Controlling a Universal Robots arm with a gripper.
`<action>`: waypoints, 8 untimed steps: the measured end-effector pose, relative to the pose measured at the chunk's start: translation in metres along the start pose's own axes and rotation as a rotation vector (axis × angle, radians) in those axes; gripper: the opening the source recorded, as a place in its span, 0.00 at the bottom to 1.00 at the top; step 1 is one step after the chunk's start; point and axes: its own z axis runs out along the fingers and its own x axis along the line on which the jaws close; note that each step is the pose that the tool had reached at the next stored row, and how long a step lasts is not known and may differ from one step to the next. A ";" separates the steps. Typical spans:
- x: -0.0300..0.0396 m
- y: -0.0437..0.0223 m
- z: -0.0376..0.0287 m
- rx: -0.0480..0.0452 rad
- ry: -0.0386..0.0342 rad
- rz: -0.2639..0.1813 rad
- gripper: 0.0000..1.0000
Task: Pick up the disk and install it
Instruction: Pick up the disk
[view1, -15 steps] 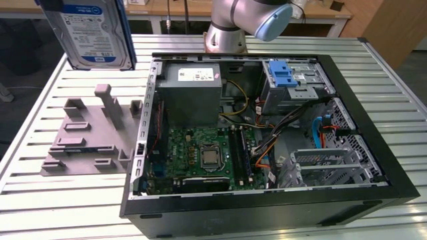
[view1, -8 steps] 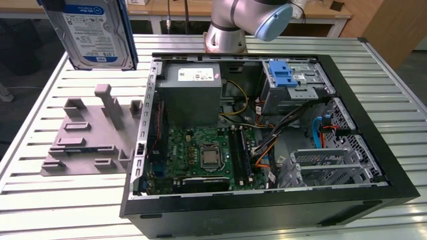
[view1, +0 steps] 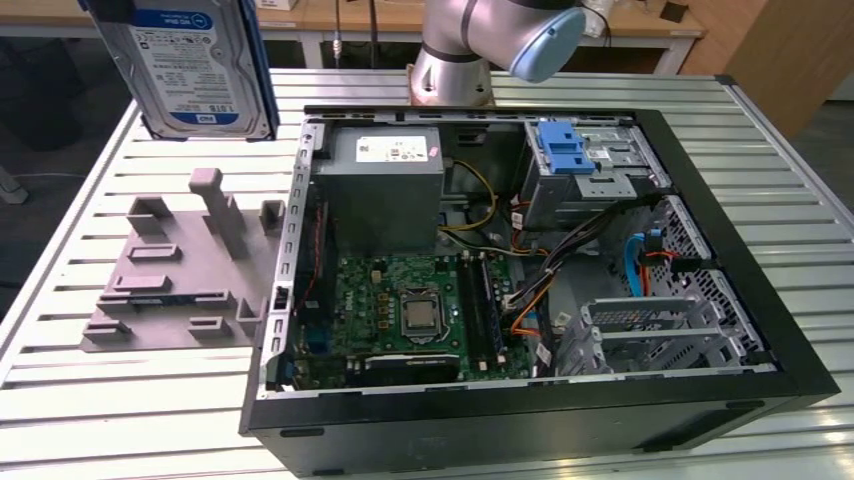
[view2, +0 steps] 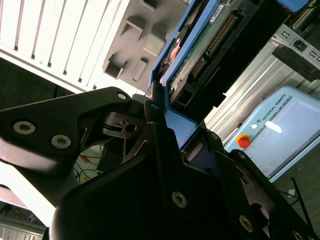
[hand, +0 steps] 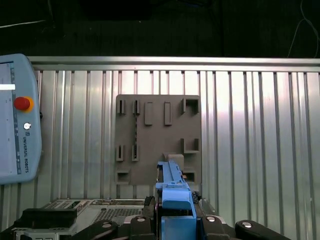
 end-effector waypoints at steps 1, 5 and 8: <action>0.0000 -0.0003 0.0000 0.0000 0.0000 0.000 0.36; 0.0000 -0.0013 -0.0001 0.0000 0.0000 0.000 0.36; 0.0000 -0.0021 -0.0001 0.0000 0.0000 0.000 0.36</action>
